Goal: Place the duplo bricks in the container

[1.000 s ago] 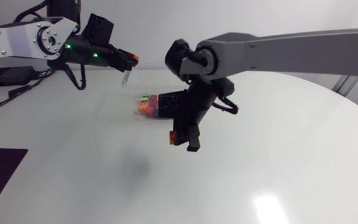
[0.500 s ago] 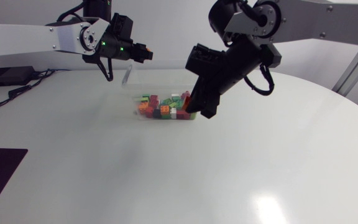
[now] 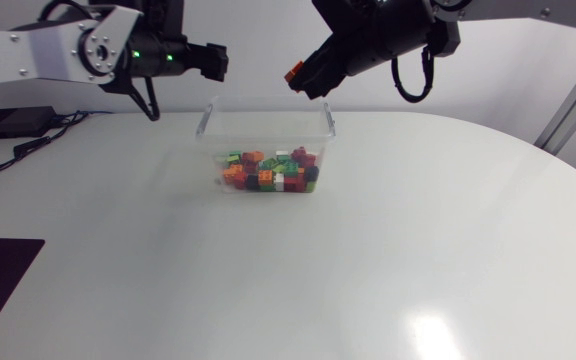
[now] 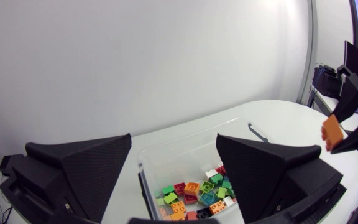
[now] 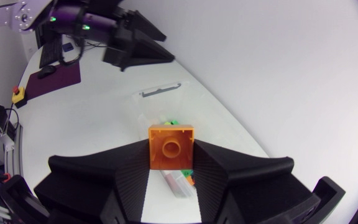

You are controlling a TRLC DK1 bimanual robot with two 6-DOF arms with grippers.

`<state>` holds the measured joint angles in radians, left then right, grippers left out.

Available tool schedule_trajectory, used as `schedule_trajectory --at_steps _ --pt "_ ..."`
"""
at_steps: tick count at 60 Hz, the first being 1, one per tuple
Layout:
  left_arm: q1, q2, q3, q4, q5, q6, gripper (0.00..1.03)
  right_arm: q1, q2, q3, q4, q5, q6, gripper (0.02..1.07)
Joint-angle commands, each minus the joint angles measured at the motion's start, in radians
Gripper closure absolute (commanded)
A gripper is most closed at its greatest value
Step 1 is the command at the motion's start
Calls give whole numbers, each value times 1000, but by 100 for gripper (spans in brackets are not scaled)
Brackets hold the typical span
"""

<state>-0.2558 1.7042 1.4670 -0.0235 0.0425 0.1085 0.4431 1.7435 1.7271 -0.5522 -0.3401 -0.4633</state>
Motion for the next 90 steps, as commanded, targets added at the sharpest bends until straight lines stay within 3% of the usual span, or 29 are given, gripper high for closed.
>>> schedule_trajectory --at_steps 1,15,28,38,40,42,44,45,46,67,79,90 --pt "26 -98 -68 7 -12 -1 5 -3 63 31 29 6 63 79" --pt "96 -330 -274 27 -10 33 5 -3 160 80 153 44 130 79" --pt "96 -443 -390 28 -9 43 5 3 218 77 278 64 167 79" --pt "96 -515 -461 17 -9 48 5 40 281 74 373 131 169 77" --pt "96 -526 -468 16 -9 48 5 46 292 74 385 145 169 70" --pt "98 -543 -482 14 -9 48 5 57 307 75 402 161 169 48" --pt "98 -557 -493 11 -9 51 5 68 323 81 410 181 167 17" --pt "99 -568 -501 10 -9 54 5 71 327 83 413 188 167 8" --pt "101 -580 -508 7 -10 60 5 77 332 83 420 199 167 6" --pt "130 -775 -616 -16 -9 112 5 14 53 -77 423 297 167 6" --pt "156 -917 -677 -36 -10 129 5 -34 -188 -268 426 443 161 6" --pt "167 -1040 -731 -35 -12 129 5 -57 -412 -474 512 572 161 6"
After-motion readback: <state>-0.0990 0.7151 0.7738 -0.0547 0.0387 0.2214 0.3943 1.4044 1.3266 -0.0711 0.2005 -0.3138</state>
